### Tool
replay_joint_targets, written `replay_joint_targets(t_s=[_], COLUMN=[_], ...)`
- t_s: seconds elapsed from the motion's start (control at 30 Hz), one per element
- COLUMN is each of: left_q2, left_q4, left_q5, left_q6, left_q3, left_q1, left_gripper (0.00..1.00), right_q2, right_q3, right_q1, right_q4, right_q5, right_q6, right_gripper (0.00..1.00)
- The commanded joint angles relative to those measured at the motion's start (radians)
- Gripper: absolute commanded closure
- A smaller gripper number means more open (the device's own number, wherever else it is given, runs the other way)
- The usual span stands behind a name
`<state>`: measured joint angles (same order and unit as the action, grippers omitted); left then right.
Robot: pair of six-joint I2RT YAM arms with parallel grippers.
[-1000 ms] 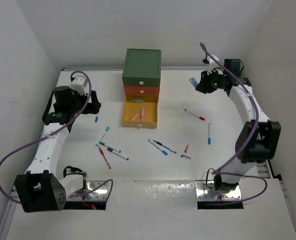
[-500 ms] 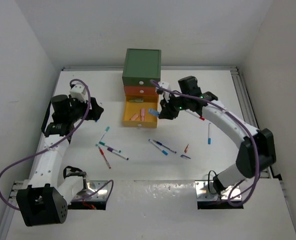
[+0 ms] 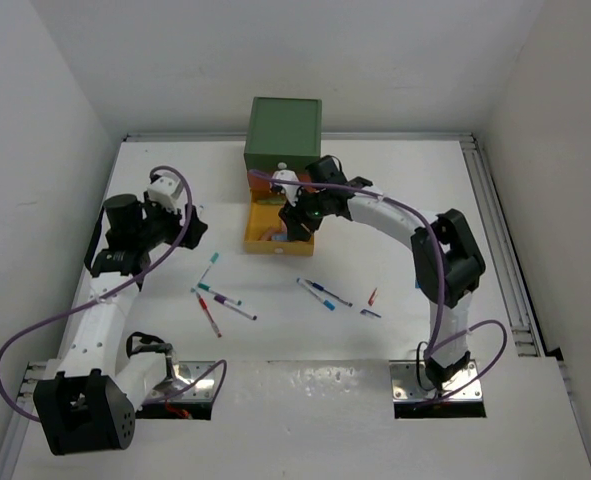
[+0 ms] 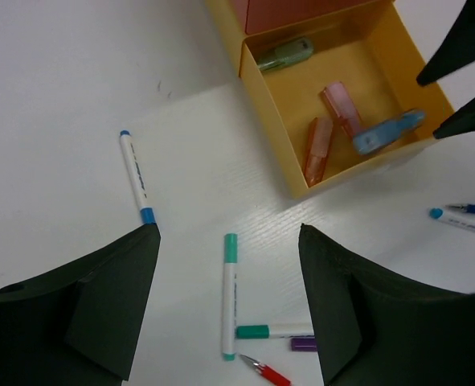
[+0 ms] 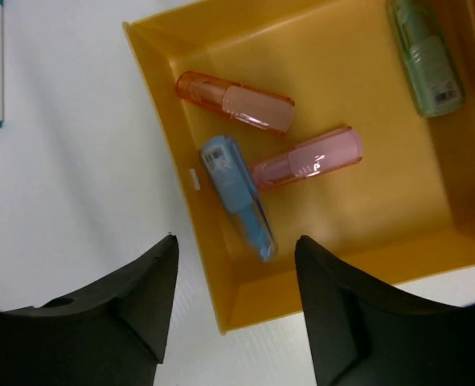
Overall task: Sort the stationery into containers
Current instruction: Place the pen in the drawer, then close the drawer in the storage box.
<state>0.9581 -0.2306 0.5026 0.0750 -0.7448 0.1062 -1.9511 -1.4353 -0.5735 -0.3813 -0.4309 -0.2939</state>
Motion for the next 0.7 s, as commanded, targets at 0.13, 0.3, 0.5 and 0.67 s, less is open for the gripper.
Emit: replay_joint_targets(t_s=[0.13,0.3,0.5,0.67], left_q2=[-0.082,-0.181,-0.243,-0.251], left_q4=[0.019,0.007,0.138,0.520], left_q5=[0.074,0.177,0.021,-0.131], left_q6=[0.319,0.644,1.179,1.419], left_q3=[0.085,0.174,0.381,0.605], left_q1=[-0.045,-0.143,-0.316,-0.480], left_gripper=[0.24,0.33,0.45,0.75], right_q2=[0.087,0.132,0.071,-0.026], right_q3=[-0.158,-0.312,-0.485,-0.579], right_q1=[0.003,0.046,0.109,0.147], right_q4=[0.027,0.036,0.140,0.199], right_q5=[-0.003,-0.067,-0.019,0.029], right_q6=[0.097,0.247,0.375,0.455], right_gripper=[0.37,0.51,0.53,0.55])
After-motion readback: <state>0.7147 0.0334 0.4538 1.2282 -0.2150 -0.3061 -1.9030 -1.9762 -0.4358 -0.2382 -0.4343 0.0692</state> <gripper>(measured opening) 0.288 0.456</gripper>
